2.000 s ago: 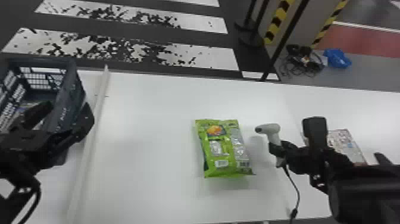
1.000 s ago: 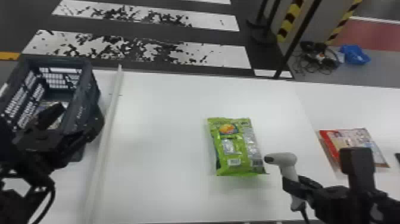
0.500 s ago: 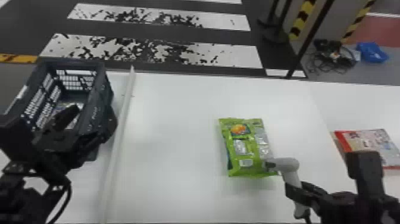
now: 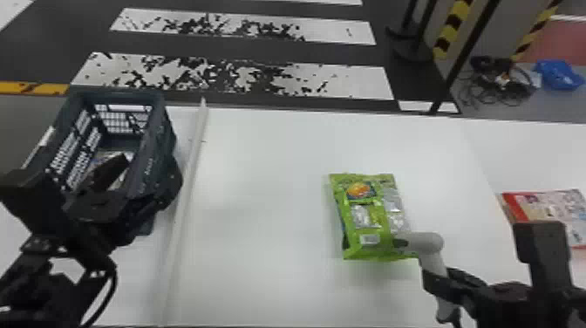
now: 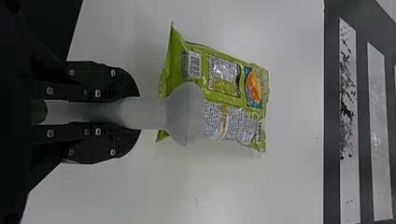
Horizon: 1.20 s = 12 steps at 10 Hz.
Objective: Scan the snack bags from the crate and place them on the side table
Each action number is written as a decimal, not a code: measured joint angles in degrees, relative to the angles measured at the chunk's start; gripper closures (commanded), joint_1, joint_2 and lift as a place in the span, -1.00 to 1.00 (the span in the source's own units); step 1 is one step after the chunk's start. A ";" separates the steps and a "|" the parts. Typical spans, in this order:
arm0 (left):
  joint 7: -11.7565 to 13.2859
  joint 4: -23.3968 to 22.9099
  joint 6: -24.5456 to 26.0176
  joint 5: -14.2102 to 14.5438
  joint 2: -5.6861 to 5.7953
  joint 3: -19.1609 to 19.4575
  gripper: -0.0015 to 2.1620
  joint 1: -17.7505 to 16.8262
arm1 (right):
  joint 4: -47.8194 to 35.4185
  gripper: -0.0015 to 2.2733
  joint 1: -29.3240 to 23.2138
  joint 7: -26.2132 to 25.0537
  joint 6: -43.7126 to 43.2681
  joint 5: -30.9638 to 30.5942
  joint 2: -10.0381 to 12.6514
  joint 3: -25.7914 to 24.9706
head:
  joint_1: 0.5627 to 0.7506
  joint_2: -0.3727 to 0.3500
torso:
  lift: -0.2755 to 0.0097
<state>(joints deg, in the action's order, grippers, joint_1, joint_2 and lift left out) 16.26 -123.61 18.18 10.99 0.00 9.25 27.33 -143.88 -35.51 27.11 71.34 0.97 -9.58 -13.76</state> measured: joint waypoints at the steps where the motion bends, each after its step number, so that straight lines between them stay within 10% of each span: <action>1: 0.00 -0.04 0.04 0.00 0.00 -0.03 -0.92 0.00 | 0.00 0.95 0.00 0.28 0.14 0.01 -0.05 0.09 | 0.41 -0.13 | 0.27; 12: -0.09 -1.42 0.15 -0.32 0.00 -0.68 -0.92 0.53 | 24.24 0.95 20.36 -5.11 -7.28 1.31 -5.83 -2.39 | 0.41 -0.48 | 0.27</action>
<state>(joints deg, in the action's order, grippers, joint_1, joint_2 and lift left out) 16.16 -125.02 18.34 10.67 0.00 8.57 27.86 -119.64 -15.15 22.00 64.05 2.29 -15.41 -16.15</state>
